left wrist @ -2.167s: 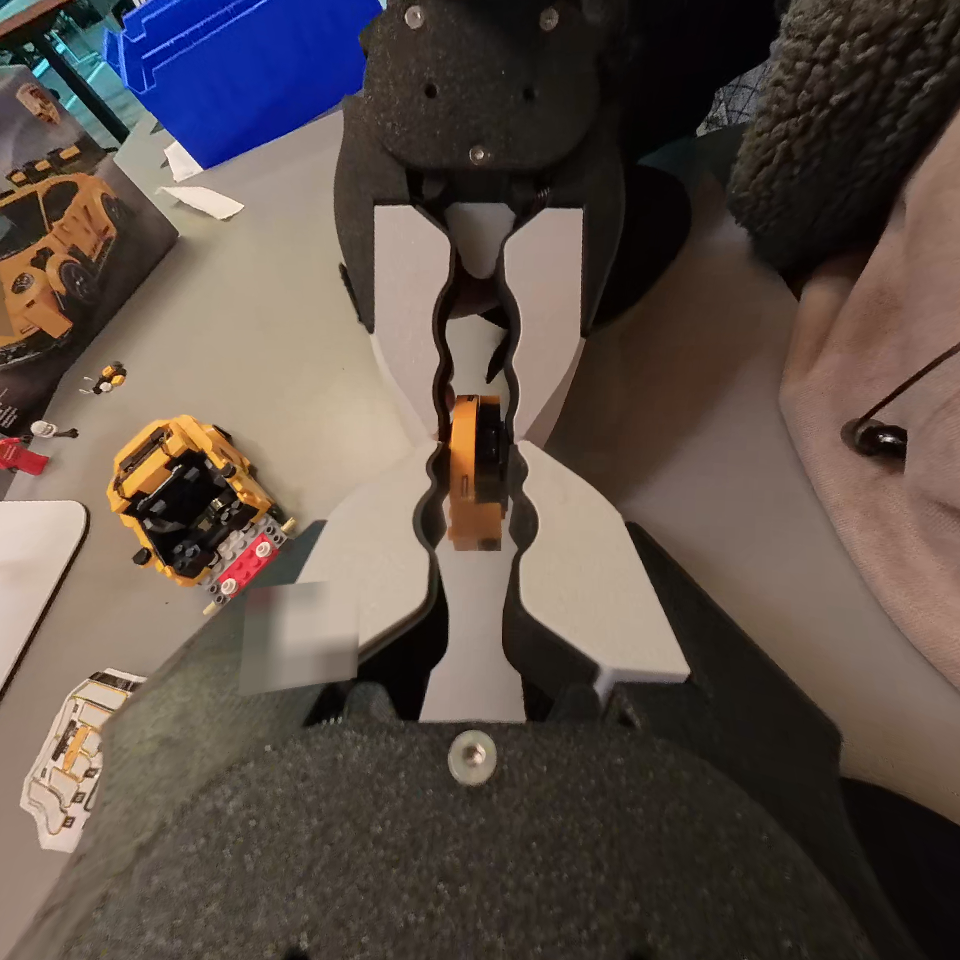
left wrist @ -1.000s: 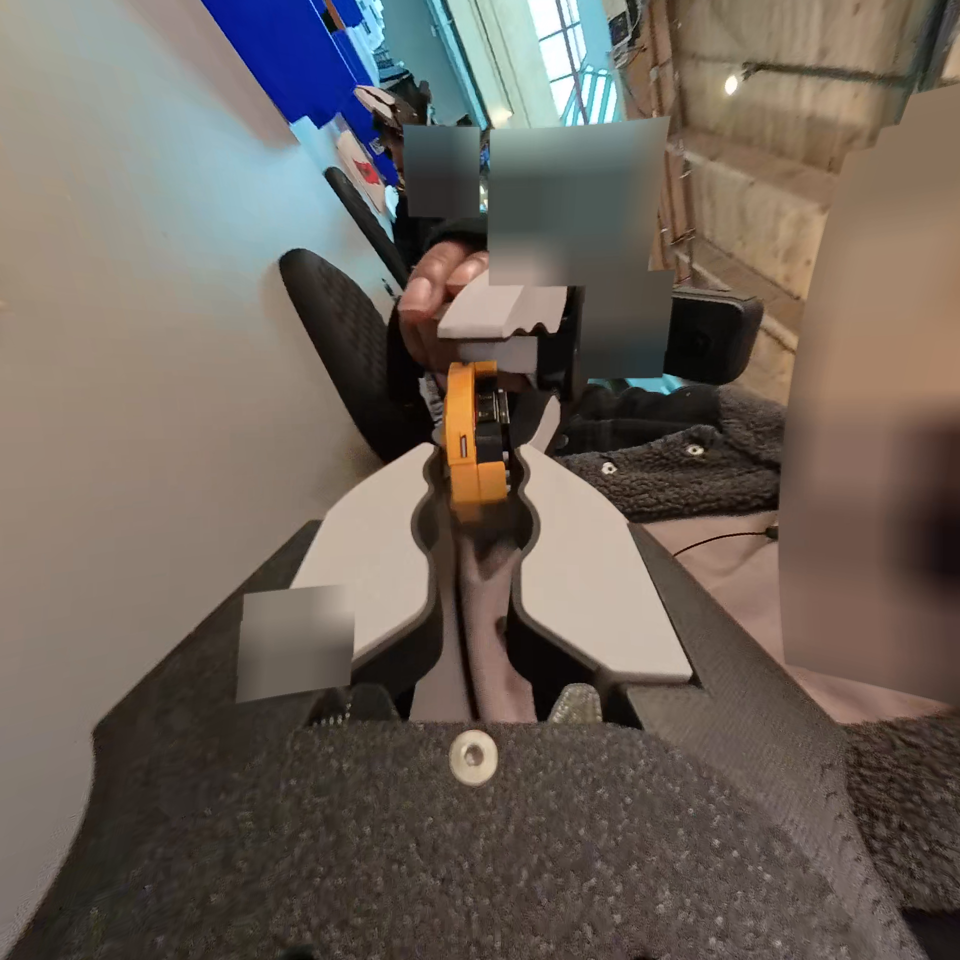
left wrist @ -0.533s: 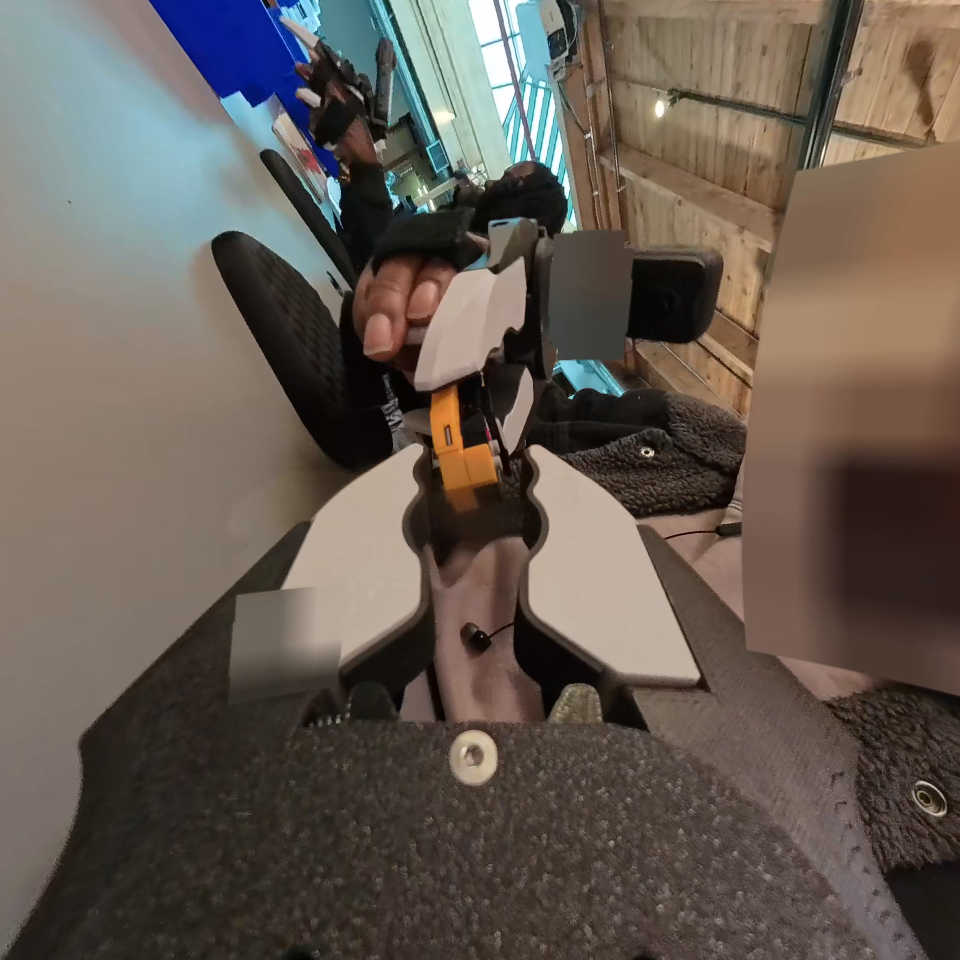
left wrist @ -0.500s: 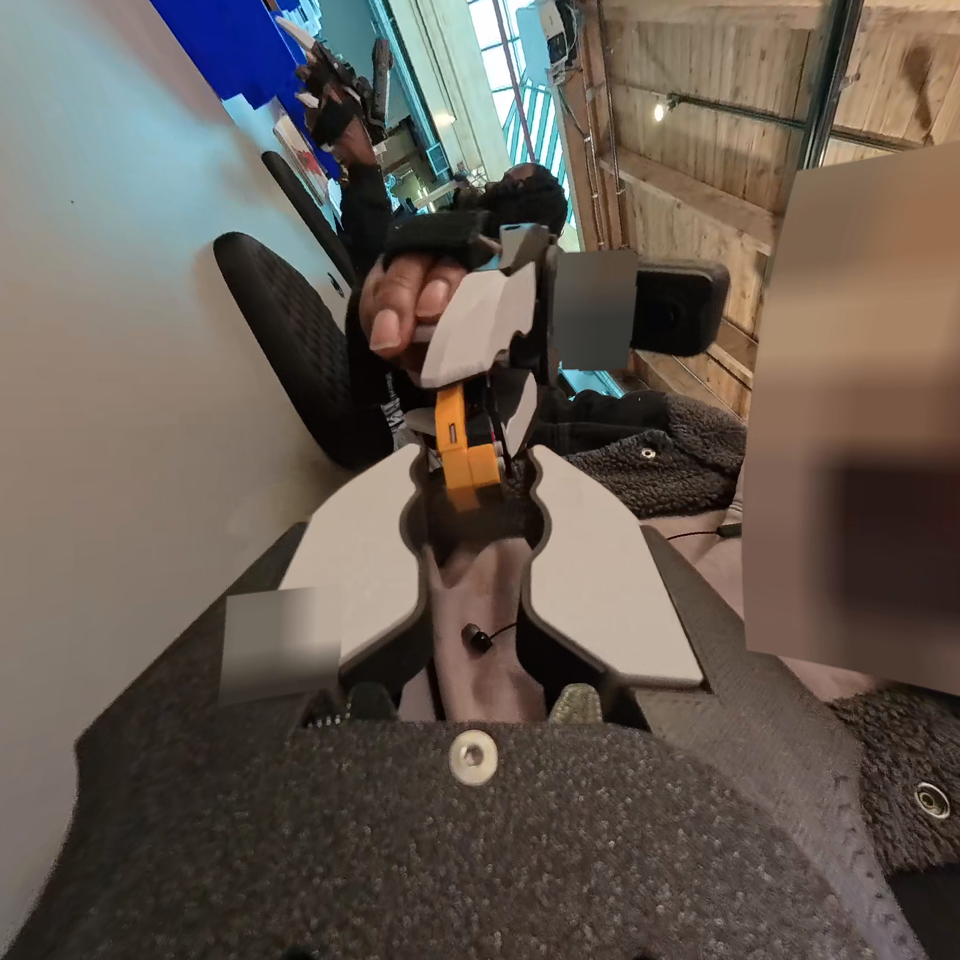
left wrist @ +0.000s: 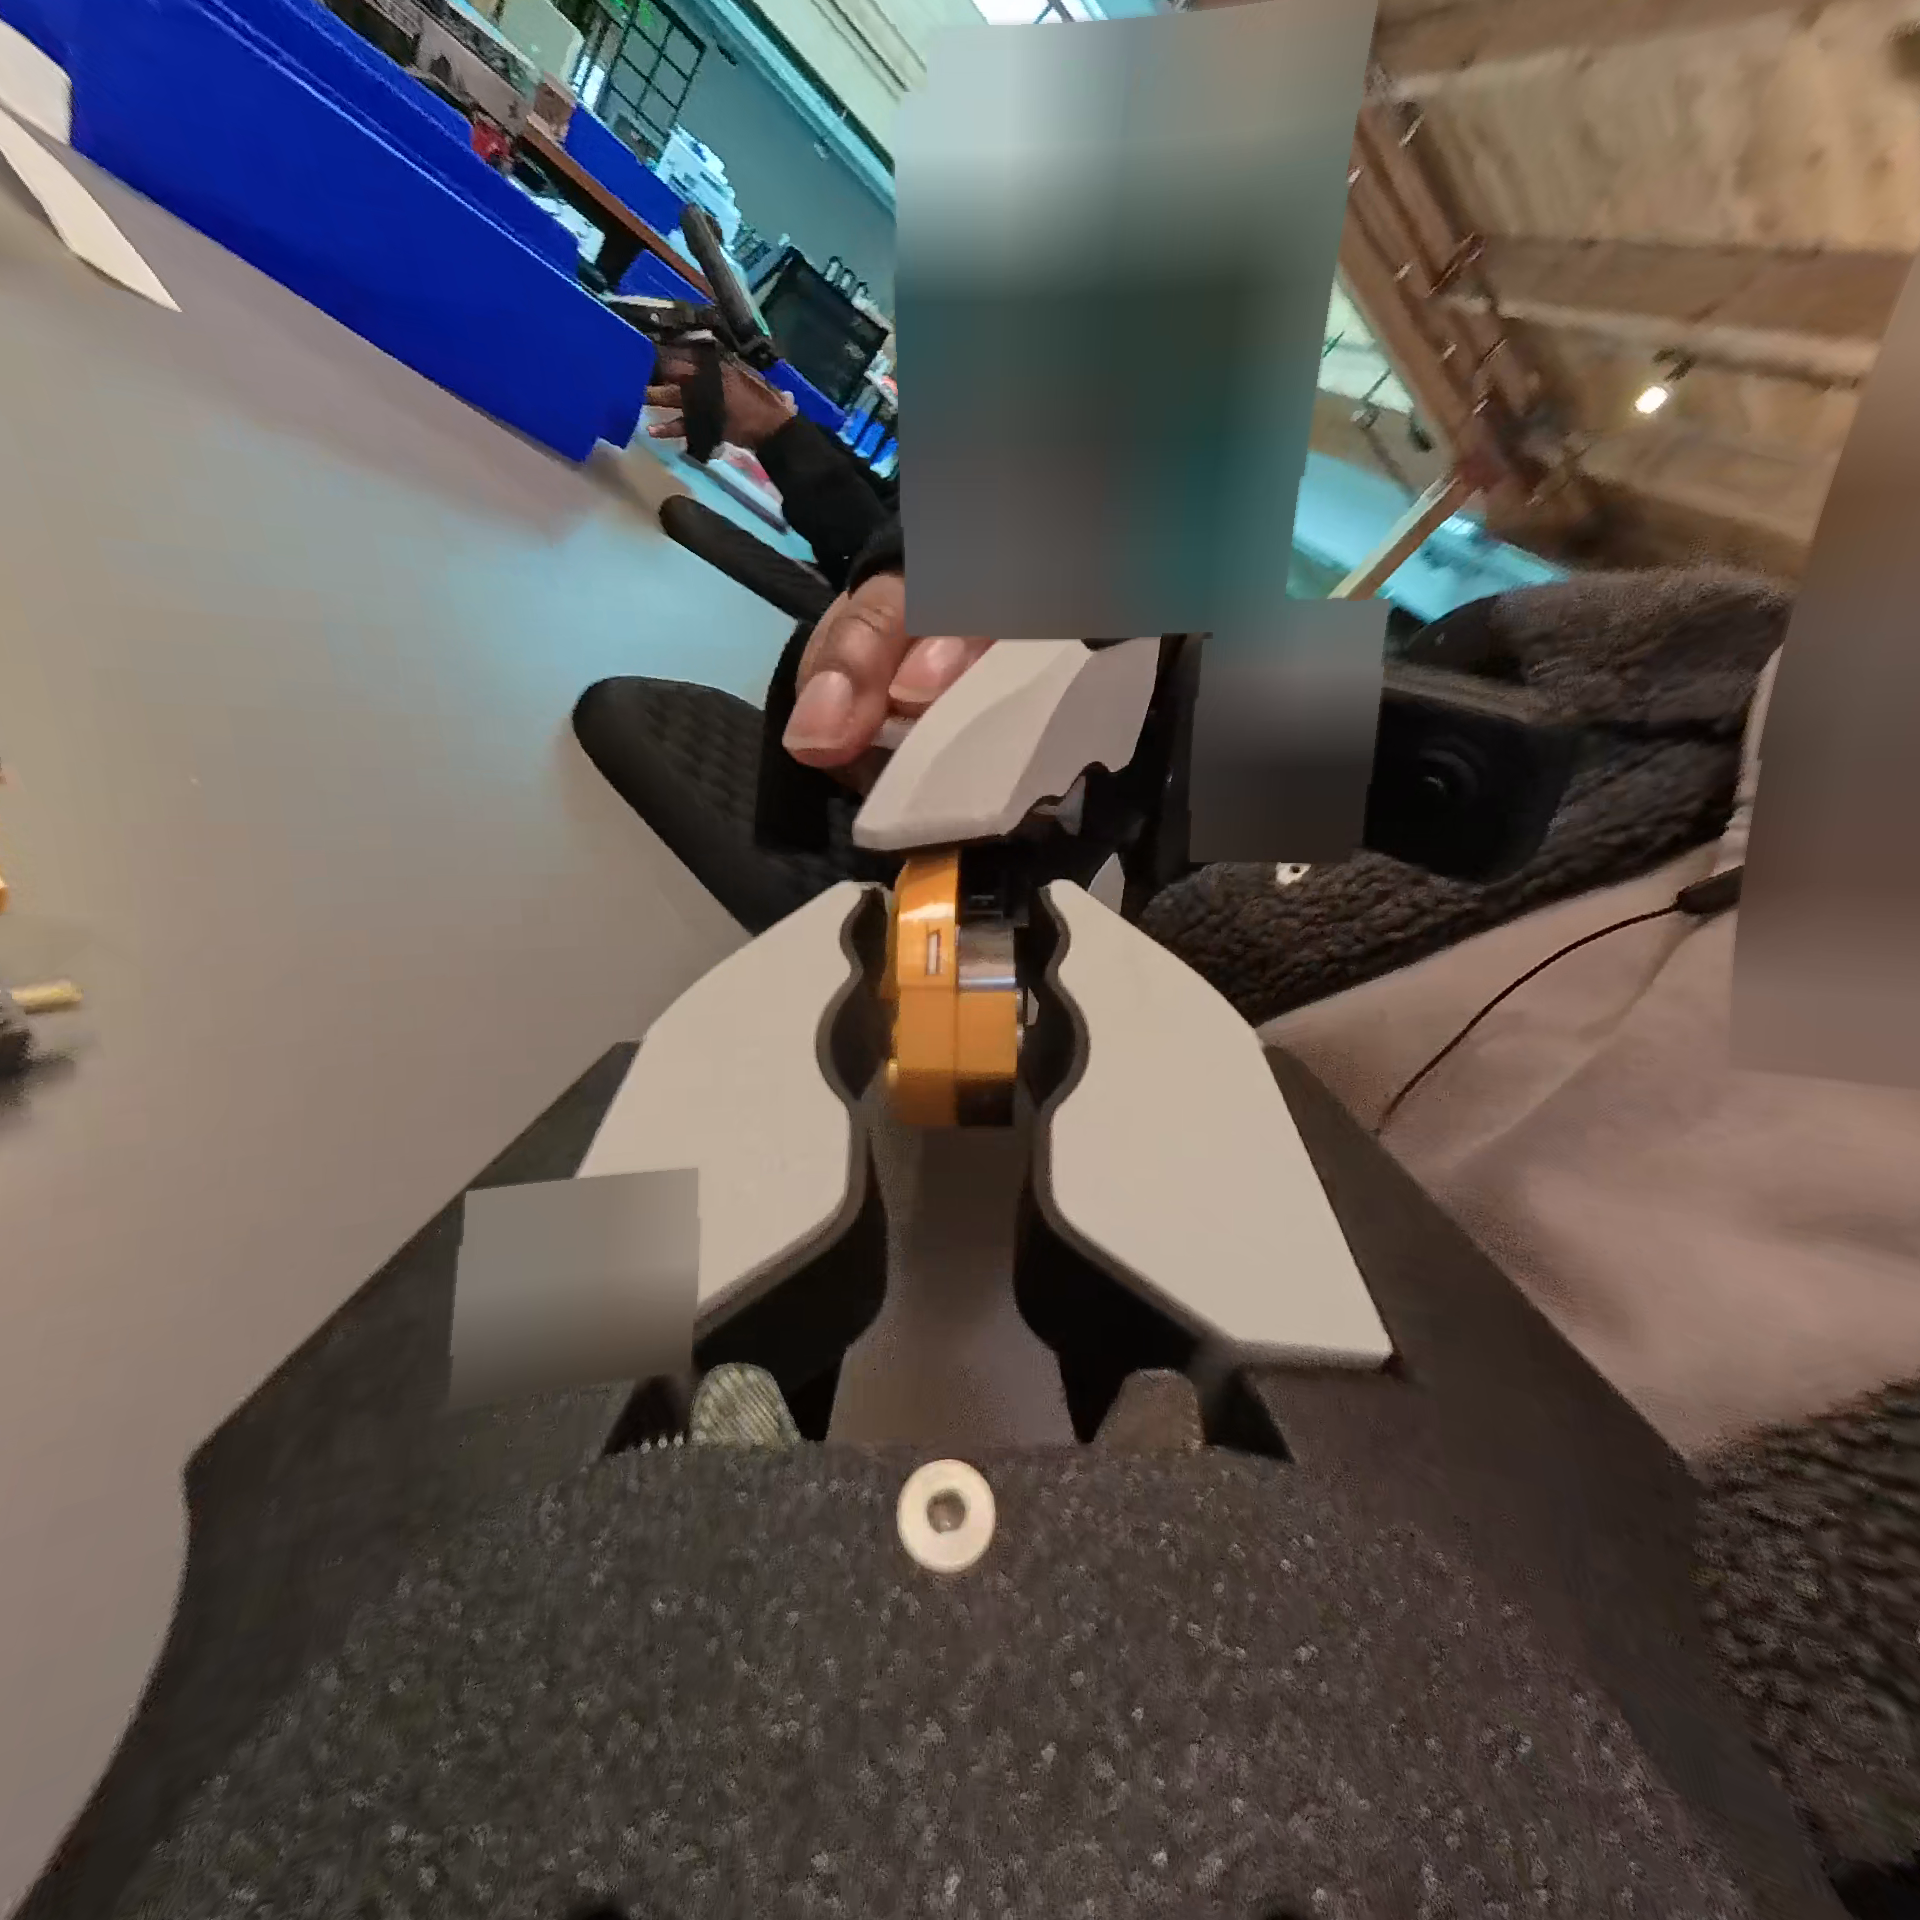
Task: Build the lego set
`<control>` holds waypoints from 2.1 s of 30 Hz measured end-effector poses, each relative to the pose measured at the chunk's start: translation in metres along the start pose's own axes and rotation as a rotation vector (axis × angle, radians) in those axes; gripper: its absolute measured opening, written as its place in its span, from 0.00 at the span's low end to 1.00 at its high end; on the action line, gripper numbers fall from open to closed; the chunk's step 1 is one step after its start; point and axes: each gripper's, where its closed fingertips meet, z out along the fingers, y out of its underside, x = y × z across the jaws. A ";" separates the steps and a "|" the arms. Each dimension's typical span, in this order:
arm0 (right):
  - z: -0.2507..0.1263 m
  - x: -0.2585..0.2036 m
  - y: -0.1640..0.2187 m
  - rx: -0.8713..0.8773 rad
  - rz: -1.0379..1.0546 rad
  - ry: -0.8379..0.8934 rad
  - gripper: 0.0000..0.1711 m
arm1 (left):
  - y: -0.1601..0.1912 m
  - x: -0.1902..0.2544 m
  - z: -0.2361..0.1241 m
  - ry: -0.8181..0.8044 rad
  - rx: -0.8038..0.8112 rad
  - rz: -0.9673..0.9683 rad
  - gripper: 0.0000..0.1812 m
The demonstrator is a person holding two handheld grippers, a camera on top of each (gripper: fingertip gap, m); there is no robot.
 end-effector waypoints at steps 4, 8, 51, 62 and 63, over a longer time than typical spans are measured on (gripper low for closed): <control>-0.003 -0.007 0.009 0.026 0.170 -0.080 0.27 | 0.004 -0.003 0.003 -0.114 -0.067 0.229 0.15; -0.013 -0.018 0.013 0.092 0.477 -0.268 0.34 | 0.004 -0.003 0.007 -0.201 -0.095 0.465 0.15; -0.022 -0.024 -0.006 0.267 0.549 -0.304 0.14 | 0.006 0.003 0.009 -0.301 -0.171 0.923 0.15; -0.023 -0.026 -0.003 0.259 0.763 -0.439 0.13 | 0.006 0.001 0.005 -0.252 -0.146 0.818 0.17; -0.022 -0.027 0.002 0.228 0.831 -0.478 0.13 | 0.006 0.000 0.003 -0.257 -0.153 0.830 0.19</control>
